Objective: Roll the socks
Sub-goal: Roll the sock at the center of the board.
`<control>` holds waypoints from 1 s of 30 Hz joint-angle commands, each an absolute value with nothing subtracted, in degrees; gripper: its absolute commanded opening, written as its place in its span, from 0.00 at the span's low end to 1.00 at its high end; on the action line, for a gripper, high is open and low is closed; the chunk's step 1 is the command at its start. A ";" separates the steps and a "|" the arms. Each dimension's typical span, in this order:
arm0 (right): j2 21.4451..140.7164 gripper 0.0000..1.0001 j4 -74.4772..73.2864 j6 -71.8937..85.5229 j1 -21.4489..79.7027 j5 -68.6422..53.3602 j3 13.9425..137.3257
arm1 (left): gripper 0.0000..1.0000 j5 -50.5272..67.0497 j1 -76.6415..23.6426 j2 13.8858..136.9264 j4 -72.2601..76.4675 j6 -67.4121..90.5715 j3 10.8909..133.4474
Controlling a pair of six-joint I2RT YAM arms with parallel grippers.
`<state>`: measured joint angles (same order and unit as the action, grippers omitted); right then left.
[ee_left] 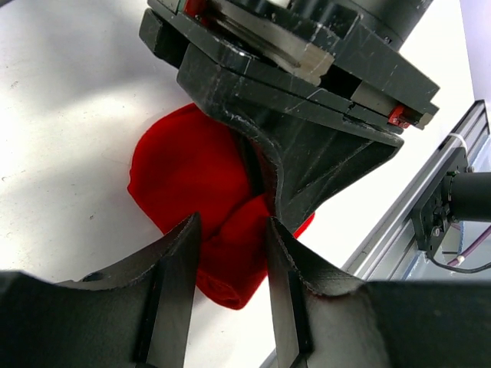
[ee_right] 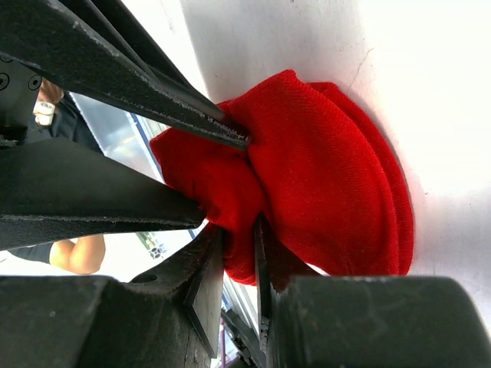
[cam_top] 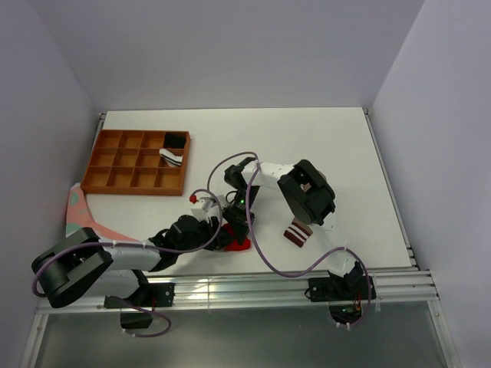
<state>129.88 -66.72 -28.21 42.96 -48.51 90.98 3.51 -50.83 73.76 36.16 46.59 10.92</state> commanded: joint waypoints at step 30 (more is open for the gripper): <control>130.26 0.18 -60.73 -29.80 43.33 -36.47 90.97 | 0.00 -2.98 -51.68 70.14 12.41 47.20 21.53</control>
